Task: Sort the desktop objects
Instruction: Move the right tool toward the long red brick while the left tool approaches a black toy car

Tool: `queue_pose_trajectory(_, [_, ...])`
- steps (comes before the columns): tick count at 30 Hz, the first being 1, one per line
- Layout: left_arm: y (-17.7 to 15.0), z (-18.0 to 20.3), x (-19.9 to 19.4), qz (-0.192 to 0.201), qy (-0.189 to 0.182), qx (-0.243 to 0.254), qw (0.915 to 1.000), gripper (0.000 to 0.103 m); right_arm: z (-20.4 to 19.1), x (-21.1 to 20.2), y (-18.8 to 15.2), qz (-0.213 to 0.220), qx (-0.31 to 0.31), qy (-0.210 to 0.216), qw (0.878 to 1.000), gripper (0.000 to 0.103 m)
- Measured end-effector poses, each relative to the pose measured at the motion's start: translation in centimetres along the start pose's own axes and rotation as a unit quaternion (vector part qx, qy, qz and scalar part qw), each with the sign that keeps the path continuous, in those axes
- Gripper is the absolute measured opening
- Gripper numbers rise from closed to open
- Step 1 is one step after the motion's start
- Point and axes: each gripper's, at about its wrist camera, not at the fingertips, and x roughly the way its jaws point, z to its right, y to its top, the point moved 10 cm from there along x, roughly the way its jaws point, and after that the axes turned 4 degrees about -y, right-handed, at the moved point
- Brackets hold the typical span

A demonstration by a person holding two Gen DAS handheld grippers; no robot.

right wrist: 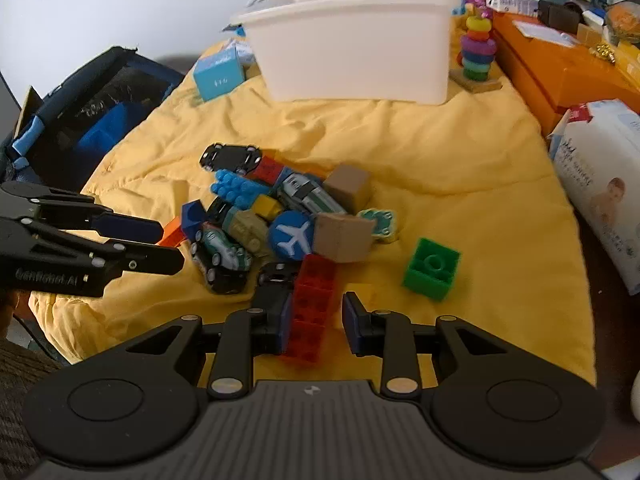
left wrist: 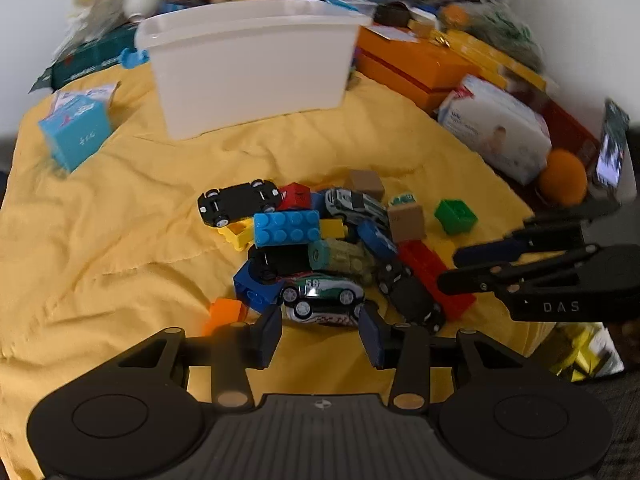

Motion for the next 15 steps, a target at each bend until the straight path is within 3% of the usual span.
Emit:
queue_pose_trajectory(7, [-0.7, -0.5, 0.4, -0.021, -0.009, -0.006, 0.9997, 0.047, -3.1, 1.3, -0.9, -0.024, -0.078, 0.017, 0.997, 0.035])
queue_pose_trajectory(10, [-1.1, -0.4, 0.7, -0.029, -0.019, -0.014, 0.9993, 0.047, -2.3, 2.3, -1.3, -0.044, -0.109, -0.029, 0.993, 0.035])
queue_pose_trajectory(15, [-1.3, 0.0, 1.8, -0.044, -0.033, -0.018, 0.9983, 0.048, -0.7, 2.6, -0.7, -0.015, -0.112, -0.049, 0.992, 0.042])
